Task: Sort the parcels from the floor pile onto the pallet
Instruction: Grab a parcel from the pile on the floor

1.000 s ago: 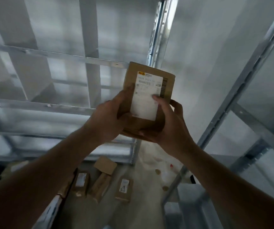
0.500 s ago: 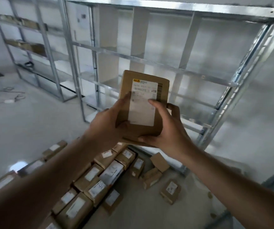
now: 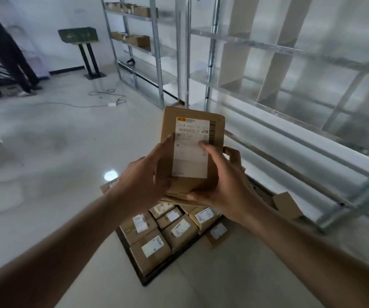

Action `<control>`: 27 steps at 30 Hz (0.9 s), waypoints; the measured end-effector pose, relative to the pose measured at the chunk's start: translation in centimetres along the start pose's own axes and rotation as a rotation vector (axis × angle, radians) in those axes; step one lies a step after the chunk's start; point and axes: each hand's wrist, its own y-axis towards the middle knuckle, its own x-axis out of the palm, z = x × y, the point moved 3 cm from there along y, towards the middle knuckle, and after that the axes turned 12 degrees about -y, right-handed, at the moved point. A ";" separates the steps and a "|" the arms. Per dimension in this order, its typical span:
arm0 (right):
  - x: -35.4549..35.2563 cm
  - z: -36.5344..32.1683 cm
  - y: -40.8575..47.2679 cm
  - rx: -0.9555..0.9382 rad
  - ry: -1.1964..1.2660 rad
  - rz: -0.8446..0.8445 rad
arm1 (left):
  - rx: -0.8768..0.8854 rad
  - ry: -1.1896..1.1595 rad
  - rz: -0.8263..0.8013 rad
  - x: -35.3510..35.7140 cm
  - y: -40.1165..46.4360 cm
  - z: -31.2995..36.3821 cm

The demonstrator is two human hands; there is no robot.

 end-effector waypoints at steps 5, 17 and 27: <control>3.3 -2.2 2.0 -0.016 0.007 -0.076 | -0.079 -0.016 0.043 -1.8 -1.5 -3.6; 12.3 -8.5 8.4 -0.088 -0.050 -0.202 | -0.192 -0.102 0.104 -9.0 -2.6 -13.2; 26.3 -19.9 16.7 0.068 -0.099 -0.210 | -0.128 -0.066 -0.042 -23.4 0.5 -28.4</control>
